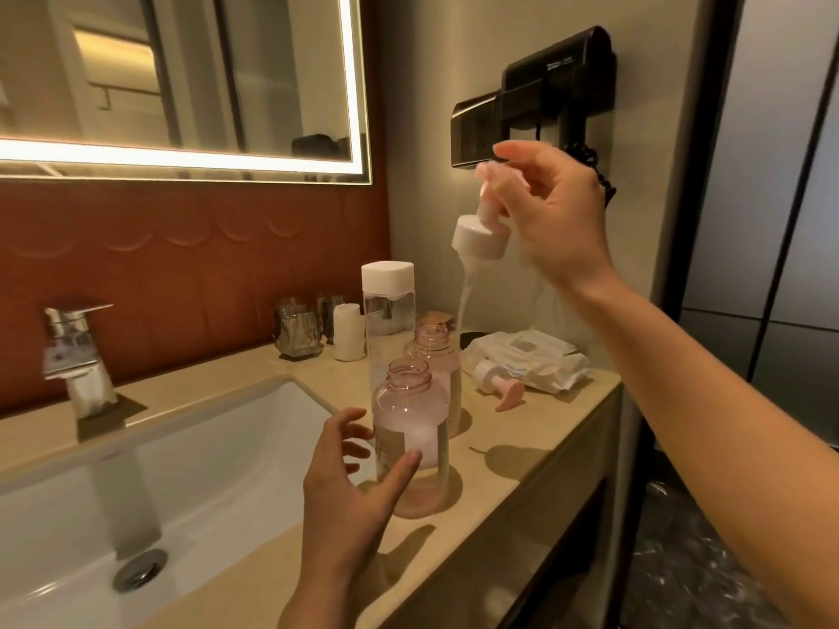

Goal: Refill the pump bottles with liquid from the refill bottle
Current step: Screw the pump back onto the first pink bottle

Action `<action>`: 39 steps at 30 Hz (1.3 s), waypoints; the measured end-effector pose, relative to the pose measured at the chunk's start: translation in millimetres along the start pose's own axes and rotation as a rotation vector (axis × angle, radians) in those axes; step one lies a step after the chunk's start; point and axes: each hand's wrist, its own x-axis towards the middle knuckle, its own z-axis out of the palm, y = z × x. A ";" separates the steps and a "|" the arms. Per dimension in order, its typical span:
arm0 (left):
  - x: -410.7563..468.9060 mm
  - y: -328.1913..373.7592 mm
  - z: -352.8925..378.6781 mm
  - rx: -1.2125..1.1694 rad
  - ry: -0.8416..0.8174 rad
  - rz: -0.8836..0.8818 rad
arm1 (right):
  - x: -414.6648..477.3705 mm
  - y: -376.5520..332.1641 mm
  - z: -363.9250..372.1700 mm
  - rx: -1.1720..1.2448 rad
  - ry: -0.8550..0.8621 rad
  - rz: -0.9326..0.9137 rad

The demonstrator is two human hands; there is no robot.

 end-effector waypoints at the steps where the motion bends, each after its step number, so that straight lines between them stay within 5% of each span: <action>1: -0.3 1.0 -0.1 0.000 -0.004 0.001 | 0.9 -5.1 1.5 0.046 -0.009 -0.003; 10: -1.3 3.9 -1.5 -0.010 -0.019 -0.032 | 2.9 -25.4 24.6 0.192 -0.117 0.015; 22: -1.9 7.5 -1.6 -0.026 -0.039 -0.063 | -54.3 5.4 56.0 0.017 -0.396 0.130; 39: -2.8 9.9 -1.4 -0.024 -0.054 -0.088 | -80.7 21.3 51.2 -0.012 -0.445 0.020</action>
